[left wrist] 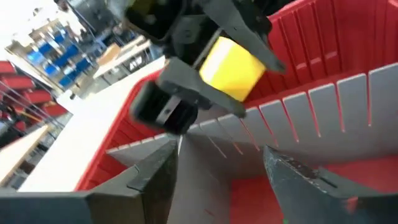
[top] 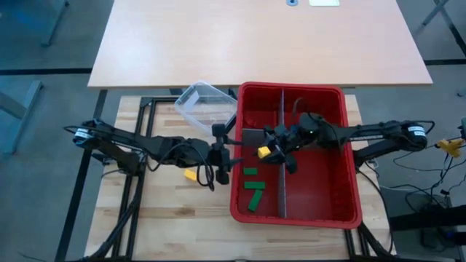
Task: Sort blocks
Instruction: Put the center yellow block into the bottom right of the red bin
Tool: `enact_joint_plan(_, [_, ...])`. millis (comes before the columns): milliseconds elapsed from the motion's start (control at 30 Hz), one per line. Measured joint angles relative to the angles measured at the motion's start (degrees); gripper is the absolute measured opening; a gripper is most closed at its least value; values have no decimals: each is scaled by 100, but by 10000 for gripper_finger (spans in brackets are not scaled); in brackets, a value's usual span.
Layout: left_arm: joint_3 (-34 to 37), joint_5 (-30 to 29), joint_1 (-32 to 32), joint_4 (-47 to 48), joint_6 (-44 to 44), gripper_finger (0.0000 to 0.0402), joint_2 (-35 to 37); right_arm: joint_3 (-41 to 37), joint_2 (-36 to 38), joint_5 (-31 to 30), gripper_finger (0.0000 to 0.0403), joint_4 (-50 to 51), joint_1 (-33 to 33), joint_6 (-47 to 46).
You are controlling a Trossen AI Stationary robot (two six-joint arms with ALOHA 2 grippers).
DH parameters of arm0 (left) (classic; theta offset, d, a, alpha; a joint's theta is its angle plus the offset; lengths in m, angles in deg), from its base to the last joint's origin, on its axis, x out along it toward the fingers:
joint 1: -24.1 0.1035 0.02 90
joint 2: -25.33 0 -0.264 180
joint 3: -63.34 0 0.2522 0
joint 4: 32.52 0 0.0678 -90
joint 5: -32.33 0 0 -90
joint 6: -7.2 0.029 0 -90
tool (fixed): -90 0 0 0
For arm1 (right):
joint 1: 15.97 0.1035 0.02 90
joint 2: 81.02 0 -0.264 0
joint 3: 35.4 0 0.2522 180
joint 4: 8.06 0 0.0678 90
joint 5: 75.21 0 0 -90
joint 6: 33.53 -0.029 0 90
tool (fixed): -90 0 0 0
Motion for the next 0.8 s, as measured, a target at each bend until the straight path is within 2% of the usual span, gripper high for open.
enact_joint_plan(167, [3,2,-33,673,-477,185,87,-25,844,-966,114,2234,151,698])
enact_joint_plan(300, [4,0,-35,949,-707,171,109,-82,1583,-1685,114,3170,305,739])
enact_joint_plan(400, [7,2,-35,1077,-815,163,109,-83,2118,-2492,114,4031,486,603])
enact_joint_plan(567, [7,1,-52,1195,-997,154,109,-111,2704,-3926,114,6253,772,-151])
enact_joint_plan(633, [7,1,-73,1237,-1020,150,109,-185,2823,-4118,117,6760,893,-577])
enact_joint_plan(800, [107,-38,-72,1242,-1063,143,109,-454,2904,-4079,138,6869,1103,-989])
